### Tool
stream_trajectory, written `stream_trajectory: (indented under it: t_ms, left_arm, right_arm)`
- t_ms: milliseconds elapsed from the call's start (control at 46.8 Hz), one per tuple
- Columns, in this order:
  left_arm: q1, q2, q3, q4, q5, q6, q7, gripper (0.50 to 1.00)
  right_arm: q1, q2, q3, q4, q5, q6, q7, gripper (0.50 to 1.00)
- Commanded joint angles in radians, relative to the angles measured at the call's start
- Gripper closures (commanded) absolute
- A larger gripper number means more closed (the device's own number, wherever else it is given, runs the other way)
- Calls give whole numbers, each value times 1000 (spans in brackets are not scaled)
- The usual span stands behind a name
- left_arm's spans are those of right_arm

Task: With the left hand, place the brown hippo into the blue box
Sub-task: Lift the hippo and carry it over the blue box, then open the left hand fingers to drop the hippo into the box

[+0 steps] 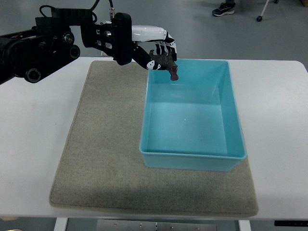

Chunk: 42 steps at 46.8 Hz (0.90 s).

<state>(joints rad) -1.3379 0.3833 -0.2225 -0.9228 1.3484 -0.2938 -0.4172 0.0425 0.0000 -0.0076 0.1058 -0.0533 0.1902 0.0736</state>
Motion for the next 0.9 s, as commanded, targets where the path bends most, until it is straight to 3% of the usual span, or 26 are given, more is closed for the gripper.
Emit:
stream_trajectory:
  t_ms: [0, 150, 876]
  left_arm:
    - [2, -1, -1, -25, -2, -8, -2, 915]
    - [17, -6, 2, -67, -2, -10, 0, 907]
    - [89, -66, 14, -57, 1, -11, 2, 881]
  right_arm:
    - [0, 0, 0, 0, 0, 0, 0, 564]
    - [0, 0, 0, 0, 0, 0, 0, 564]
    - [-1, 0, 0, 0, 0, 0, 0, 564]
